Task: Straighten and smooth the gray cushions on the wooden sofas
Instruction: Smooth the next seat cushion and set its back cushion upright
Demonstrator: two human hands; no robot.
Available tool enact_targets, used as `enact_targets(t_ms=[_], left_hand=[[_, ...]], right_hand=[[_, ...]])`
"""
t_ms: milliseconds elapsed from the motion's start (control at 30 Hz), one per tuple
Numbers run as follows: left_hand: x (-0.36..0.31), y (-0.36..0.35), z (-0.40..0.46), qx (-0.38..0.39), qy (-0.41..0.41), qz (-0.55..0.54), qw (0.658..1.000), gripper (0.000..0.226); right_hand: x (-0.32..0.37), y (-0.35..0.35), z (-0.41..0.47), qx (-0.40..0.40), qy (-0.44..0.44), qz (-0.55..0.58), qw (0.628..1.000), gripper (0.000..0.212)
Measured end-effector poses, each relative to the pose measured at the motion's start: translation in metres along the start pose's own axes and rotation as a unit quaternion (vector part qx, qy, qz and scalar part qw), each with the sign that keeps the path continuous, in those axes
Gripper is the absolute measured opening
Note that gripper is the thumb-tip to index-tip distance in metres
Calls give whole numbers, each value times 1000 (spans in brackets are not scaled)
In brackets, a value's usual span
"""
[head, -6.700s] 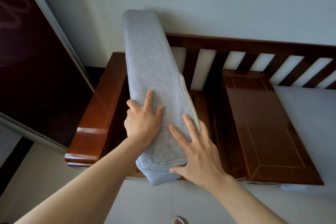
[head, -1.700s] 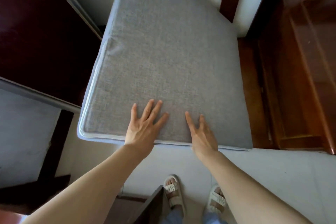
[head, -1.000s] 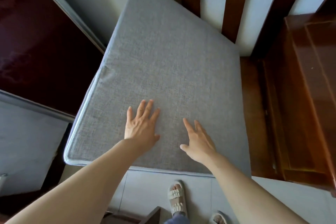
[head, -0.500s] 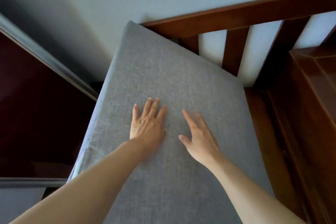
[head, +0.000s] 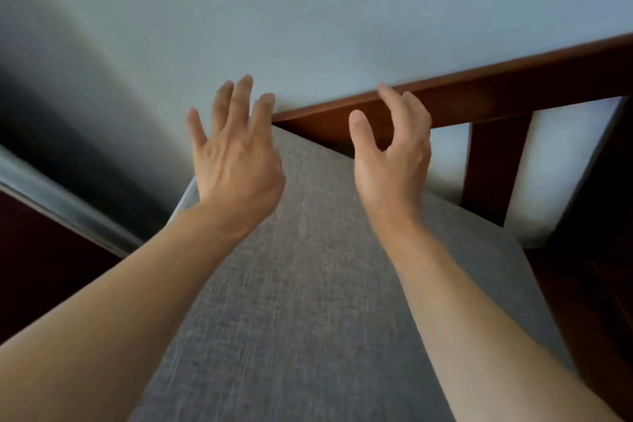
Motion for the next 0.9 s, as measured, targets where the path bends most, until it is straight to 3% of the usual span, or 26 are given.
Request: enact_targets(t_ms=[33, 67, 100, 133, 167, 200, 267, 300, 333, 400, 433, 467, 500, 533, 567, 600, 667, 700, 733, 833, 900], left_hand=[[1, -15, -9, 19, 0, 10, 1000, 58], [2, -29, -24, 75, -7, 26, 997, 58], [3, -46, -39, 150, -27, 58, 987, 59], [3, -60, -45, 207, -46, 83, 974, 60], [-2, -67, -40, 220, -50, 84, 970, 61], [-11, -65, -30, 200, -51, 74, 976, 60], [-37, -61, -18, 89, -47, 43, 994, 61], [-54, -66, -23, 77, -49, 23, 996, 62], [-67, -75, -38, 123, -66, 15, 990, 64], [-88, -104, -70, 250, -118, 77, 958, 62], [-97, -113, -71, 261, -113, 83, 955, 62], [-108, -113, -63, 235, -100, 69, 964, 61], [-124, -112, -57, 181, -99, 40, 978, 60], [-139, -113, -55, 123, -108, 12, 986, 61], [-154, -115, -61, 101, -118, -11, 988, 62], [-166, -122, -77, 132, -136, -18, 982, 63], [-175, -145, -117, 240, -166, 42, 956, 62], [-179, -154, -126, 282, -157, 71, 944, 63], [-187, -157, -127, 303, -145, 72, 939, 64], [-250, -140, -123, 258, -150, 17, 954, 64], [-293, -116, -140, 192, -147, -69, 968, 65]], right_hand=[[-24, -10, -16, 45, 10, -51, 998, 55], [-46, -19, -40, 157, 23, -139, 978, 58], [-69, -26, -61, 284, 31, -215, 934, 60], [-89, -30, -72, 371, 24, -232, 899, 62], [-96, -30, -64, 391, 8, -203, 898, 64], [-95, -24, -45, 360, -10, -169, 918, 64], [-98, 0, -15, 170, 17, -119, 978, 56], [-108, 12, -12, 124, 40, -144, 981, 54], [-122, 18, -18, 158, 56, -192, 967, 57], [-161, 21, -40, 334, 20, -245, 910, 65], [-171, 28, -35, 345, -25, -214, 914, 65], [-177, 39, -19, 295, -65, -174, 937, 61], [-186, 57, -2, 191, -68, -146, 968, 56], [-200, 77, 12, 88, -47, -171, 980, 54], [-216, 94, 15, 52, -23, -226, 972, 57], [-235, 106, 8, 101, -1, -281, 954, 63], [-274, 112, -23, 300, -56, -303, 903, 65], [-284, 115, -27, 338, -104, -277, 893, 64], [-282, 123, -23, 324, -136, -241, 905, 65], [-255, 176, 19, 140, -120, -187, 965, 57], [-248, 233, 25, -17, -85, -181, 980, 47]])
Point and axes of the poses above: each hand's wrist, its own z-axis towards the middle knuckle, its own y-axis out of the back of the hand, x = y × z, the point moved 3 cm from there along z, towards the middle knuckle, and after that the axes turned 13 degrees about -x, right-handed, at the moved point
